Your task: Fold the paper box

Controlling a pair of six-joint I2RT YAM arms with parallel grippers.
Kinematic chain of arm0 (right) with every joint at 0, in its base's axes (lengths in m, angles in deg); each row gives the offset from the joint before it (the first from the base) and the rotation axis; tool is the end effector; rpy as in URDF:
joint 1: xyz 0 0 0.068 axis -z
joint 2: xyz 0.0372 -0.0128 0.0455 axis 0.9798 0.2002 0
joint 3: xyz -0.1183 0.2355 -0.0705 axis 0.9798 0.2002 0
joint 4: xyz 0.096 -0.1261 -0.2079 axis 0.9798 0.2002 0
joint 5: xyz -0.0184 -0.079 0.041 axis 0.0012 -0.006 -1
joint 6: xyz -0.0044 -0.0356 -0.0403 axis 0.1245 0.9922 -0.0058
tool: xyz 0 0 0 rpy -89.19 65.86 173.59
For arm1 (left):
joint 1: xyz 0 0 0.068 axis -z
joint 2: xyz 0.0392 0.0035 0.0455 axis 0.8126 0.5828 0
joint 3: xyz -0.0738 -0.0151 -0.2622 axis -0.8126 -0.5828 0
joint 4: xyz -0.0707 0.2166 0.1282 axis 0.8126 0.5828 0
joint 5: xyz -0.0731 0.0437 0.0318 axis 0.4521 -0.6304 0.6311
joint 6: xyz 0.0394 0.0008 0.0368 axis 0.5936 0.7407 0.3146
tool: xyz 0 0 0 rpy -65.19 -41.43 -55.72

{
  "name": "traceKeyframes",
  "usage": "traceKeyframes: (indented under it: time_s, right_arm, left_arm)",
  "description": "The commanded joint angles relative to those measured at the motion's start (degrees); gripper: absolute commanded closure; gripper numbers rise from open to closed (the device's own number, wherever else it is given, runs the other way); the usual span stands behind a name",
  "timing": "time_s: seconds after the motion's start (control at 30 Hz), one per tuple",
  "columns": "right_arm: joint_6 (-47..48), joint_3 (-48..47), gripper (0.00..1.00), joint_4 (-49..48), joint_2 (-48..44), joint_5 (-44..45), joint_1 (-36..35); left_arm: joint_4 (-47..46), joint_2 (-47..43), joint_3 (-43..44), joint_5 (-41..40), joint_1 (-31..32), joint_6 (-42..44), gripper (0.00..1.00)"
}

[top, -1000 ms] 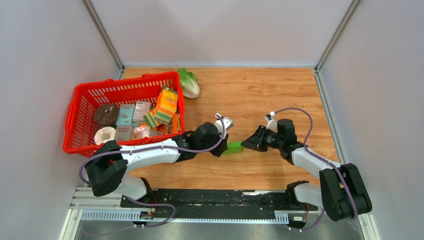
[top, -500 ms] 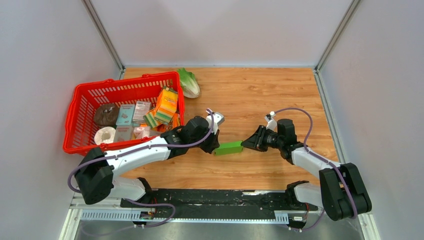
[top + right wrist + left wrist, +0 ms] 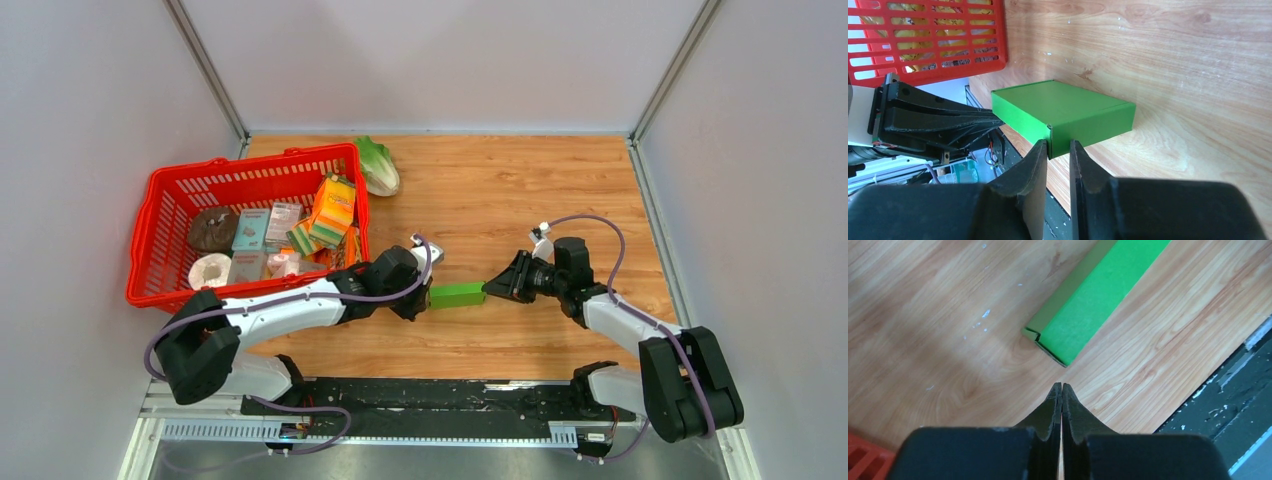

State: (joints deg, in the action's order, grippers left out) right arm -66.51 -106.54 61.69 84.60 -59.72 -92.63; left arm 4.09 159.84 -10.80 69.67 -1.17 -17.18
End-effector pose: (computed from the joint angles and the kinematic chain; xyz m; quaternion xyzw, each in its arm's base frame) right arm 0.2017 0.0752 0.1567 0.0602 0.8578 0.4684 0.2029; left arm 0.1601 -0.2177 0.2009 0.2779 0.8828 -0.2477 0.2865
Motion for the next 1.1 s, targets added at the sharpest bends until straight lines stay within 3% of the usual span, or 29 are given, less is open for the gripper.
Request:
traceKeyframes:
  time_s: [0.0,0.17,0.4,0.6,0.83,0.93,1.03,1.07]
  right_arm:
    - [3.9,-0.1,0.97,6.8,0.1,5.5,-0.3]
    - [3.4,-0.1,0.98,6.5,-0.5,5.8,-0.2]
    - [3.1,-0.6,0.98,6.3,-0.3,5.4,-0.2]
    - [3.5,0.0,0.97,7.7,-1.8,6.6,-0.2]
    - [1.7,1.6,0.94,12.5,-4.9,6.6,-0.3]
    - [1.3,1.6,0.9,18.1,-9.3,6.8,-0.3]
    - [1.0,0.8,0.77,25.6,-16.3,8.1,-0.3]
    - [1.0,0.3,0.64,28.7,-17.9,8.4,-0.3]
  left_arm:
    - [4.2,-3.3,4.8,-1.2,-0.2,4.2,0.97]
    - [5.8,-5.2,8.7,-0.3,-0.3,4.8,0.93]
    - [3.1,0.4,9.8,1.3,-1.4,4.2,0.92]
    - [-0.5,3.9,5.0,3.4,-1.2,2.8,0.92]
    - [0.6,-0.9,1.7,3.6,-0.8,2.0,0.92]
    - [2.3,-4.1,2.3,4.3,-0.7,1.9,0.88]
    - [4.1,-8.2,3.3,6.0,-0.6,1.4,0.81]
    - [4.6,-10.5,3.9,6.6,-0.6,1.3,0.79]
